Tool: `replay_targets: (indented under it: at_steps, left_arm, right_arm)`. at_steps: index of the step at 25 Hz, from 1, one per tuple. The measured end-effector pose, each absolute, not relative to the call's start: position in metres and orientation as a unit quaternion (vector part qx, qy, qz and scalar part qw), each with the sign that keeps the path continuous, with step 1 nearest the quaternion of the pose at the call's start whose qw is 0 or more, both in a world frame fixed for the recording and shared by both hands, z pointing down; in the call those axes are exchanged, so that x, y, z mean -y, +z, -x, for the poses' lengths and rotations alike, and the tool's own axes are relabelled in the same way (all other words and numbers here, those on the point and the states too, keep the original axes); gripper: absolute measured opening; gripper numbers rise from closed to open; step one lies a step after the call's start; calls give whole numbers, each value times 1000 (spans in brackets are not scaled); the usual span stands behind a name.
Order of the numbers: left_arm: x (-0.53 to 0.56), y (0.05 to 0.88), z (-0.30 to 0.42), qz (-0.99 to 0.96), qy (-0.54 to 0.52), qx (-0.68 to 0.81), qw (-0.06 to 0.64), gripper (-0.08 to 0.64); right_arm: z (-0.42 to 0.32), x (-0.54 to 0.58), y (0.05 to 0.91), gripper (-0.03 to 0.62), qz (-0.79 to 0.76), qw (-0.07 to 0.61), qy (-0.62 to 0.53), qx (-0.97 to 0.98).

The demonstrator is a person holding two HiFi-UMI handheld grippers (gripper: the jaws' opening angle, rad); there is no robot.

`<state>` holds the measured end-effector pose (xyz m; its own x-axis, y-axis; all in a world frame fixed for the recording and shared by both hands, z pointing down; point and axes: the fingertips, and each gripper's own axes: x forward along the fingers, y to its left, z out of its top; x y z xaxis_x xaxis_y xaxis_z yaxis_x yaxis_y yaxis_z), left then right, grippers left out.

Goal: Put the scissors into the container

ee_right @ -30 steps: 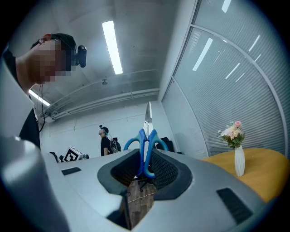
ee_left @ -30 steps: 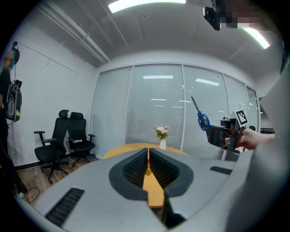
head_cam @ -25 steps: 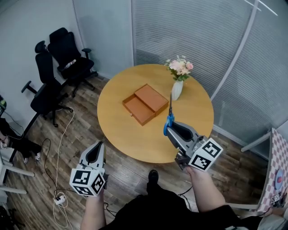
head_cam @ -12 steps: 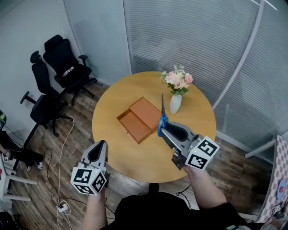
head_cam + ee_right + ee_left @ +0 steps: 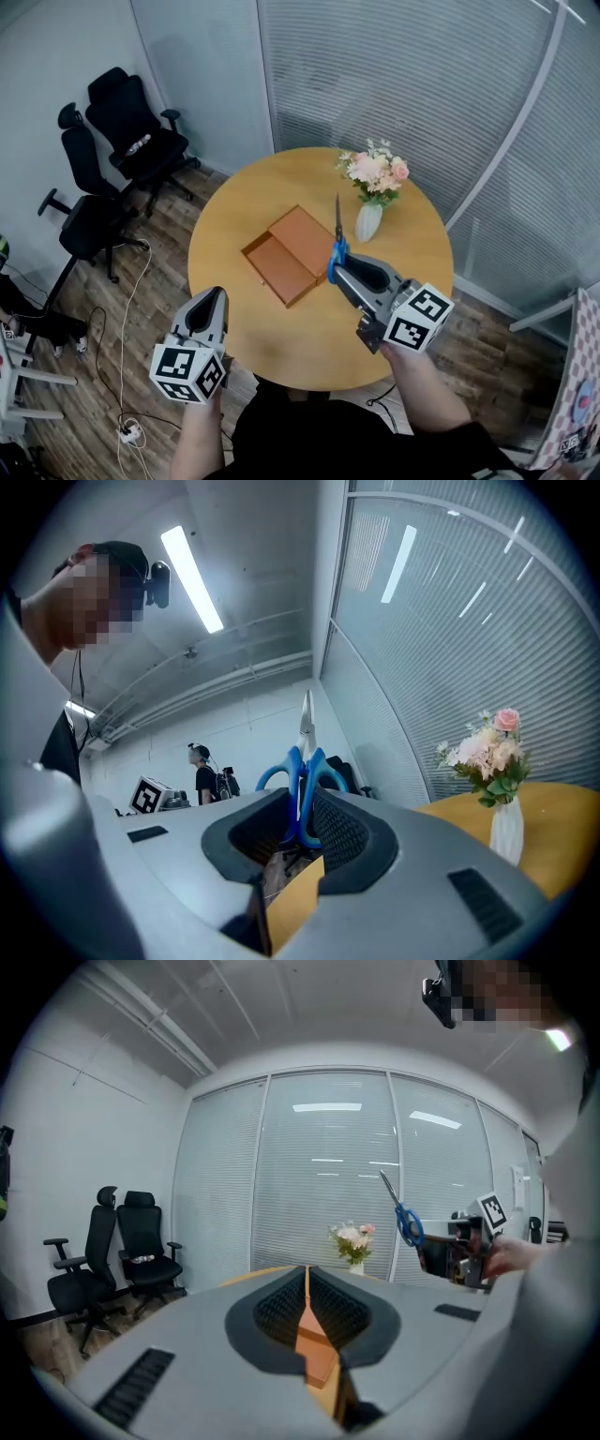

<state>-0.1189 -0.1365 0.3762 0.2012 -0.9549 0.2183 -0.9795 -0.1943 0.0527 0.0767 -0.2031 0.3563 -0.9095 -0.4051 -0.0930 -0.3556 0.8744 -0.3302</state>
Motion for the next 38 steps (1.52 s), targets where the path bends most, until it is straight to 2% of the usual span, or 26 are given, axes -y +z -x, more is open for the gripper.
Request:
replay_targets:
  at_steps: [22, 29, 38]
  left_arm:
    - [252, 406, 244, -826, 67, 551, 101, 23]
    - [277, 418, 238, -849, 66, 513, 109, 23]
    - [285, 429, 216, -851, 66, 506, 125, 23]
  right_arm:
    - [46, 290, 392, 97, 312, 15, -158, -937]
    - [57, 301, 407, 97, 340, -20, -154, -927]
    - [62, 316, 468, 97, 334, -80, -176, -922]
